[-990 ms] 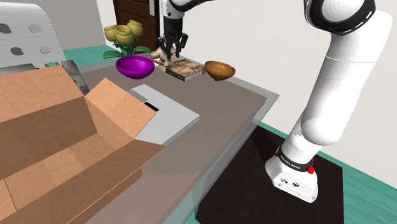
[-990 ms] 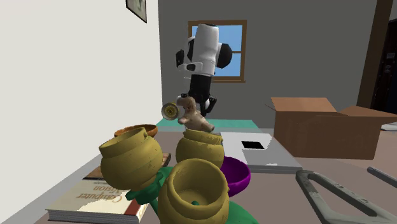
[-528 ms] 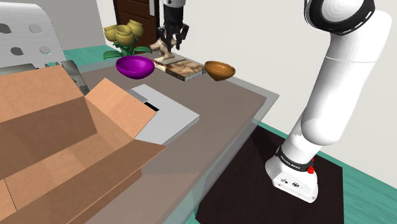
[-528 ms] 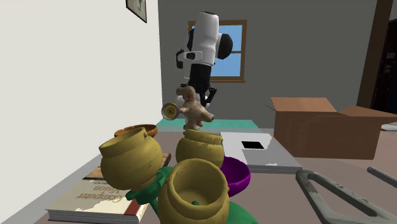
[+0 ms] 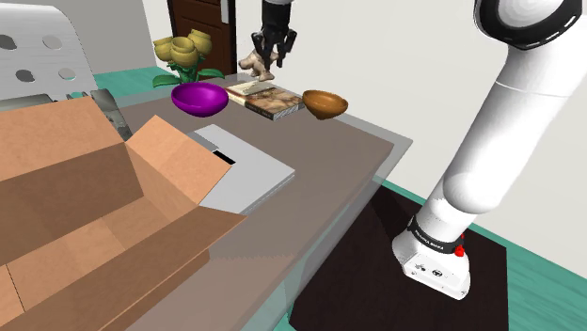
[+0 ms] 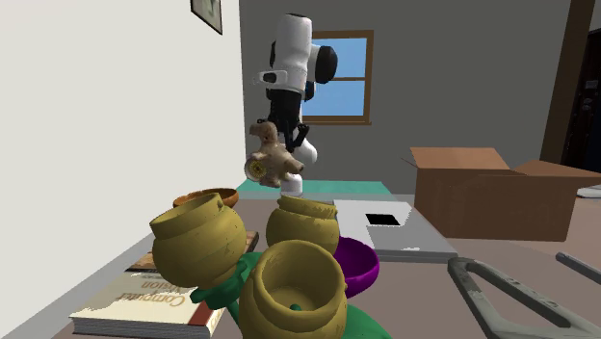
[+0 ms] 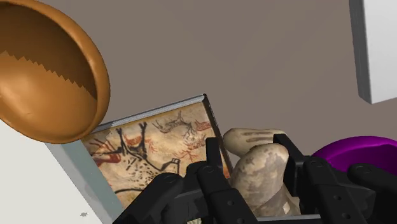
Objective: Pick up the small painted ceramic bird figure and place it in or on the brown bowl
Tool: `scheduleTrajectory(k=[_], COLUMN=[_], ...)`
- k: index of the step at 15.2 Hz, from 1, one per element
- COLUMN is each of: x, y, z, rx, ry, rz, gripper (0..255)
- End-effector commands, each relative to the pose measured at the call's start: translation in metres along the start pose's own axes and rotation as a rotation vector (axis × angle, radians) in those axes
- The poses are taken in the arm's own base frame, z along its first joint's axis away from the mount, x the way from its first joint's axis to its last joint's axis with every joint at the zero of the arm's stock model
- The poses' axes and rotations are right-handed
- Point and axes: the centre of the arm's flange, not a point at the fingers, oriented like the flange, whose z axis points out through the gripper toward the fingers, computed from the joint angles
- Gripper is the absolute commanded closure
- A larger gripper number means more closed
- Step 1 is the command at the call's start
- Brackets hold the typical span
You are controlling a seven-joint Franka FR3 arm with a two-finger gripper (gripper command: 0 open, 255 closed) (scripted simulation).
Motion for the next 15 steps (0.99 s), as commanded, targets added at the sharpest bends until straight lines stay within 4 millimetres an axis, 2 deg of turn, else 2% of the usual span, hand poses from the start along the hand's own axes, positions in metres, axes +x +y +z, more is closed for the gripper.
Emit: scheduleTrajectory(k=[1,15], x=[-0.004,-0.04], y=[0.025,0.205], z=[0.005,0.026], rx=[0.001,0.001], ry=[0.001,0.001], rz=[-0.001,-0.001], gripper=[255,255])
